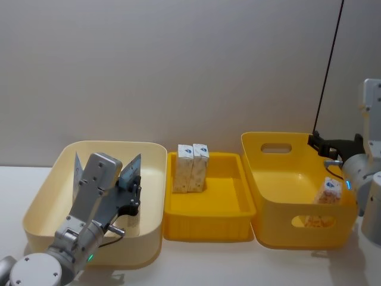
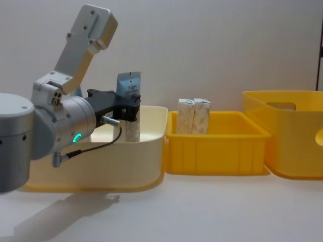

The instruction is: Bimanual collaborative sorting of washing and personal care products

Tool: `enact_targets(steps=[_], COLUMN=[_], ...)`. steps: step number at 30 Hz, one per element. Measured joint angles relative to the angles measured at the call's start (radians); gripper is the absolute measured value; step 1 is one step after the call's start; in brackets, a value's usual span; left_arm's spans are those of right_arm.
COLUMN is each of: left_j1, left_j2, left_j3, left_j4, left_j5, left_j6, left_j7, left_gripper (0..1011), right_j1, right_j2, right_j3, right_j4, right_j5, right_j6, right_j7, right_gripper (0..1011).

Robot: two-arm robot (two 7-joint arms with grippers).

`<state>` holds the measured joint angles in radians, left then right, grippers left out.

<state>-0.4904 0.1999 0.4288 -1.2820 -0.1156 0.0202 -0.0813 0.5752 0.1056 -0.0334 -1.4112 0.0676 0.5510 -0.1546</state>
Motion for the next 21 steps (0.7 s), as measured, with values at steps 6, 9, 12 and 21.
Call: enact_targets(steps=[6,9,12,21], left_j1=[0.0,-0.005,-0.013,-0.046], left_j2=[0.0,0.001,0.005,0.018], left_j3=[0.0,0.0,0.0,0.001], left_j4=[0.0,-0.002,-0.007,-0.036], left_j5=[0.001,0.006,0.013,0.039], left_j6=[-0.001,-0.005,-0.013,-0.039], left_j7=[-0.001,-0.005,-0.01,-0.026], left_gripper=[205,205,204,204], right_j1=[0.0,0.0,0.0,0.0], right_j2=[0.0,0.0,0.0,0.0], right_j3=[0.0,0.0,0.0,0.0], right_j4=[0.0,0.0,0.0,0.0], right_j5=[0.0,0.0,0.0,0.0], right_j6=[0.0,0.0,0.0,0.0], right_j7=[0.0,0.0,0.0,0.0], right_gripper=[1001,1001,1001,1001])
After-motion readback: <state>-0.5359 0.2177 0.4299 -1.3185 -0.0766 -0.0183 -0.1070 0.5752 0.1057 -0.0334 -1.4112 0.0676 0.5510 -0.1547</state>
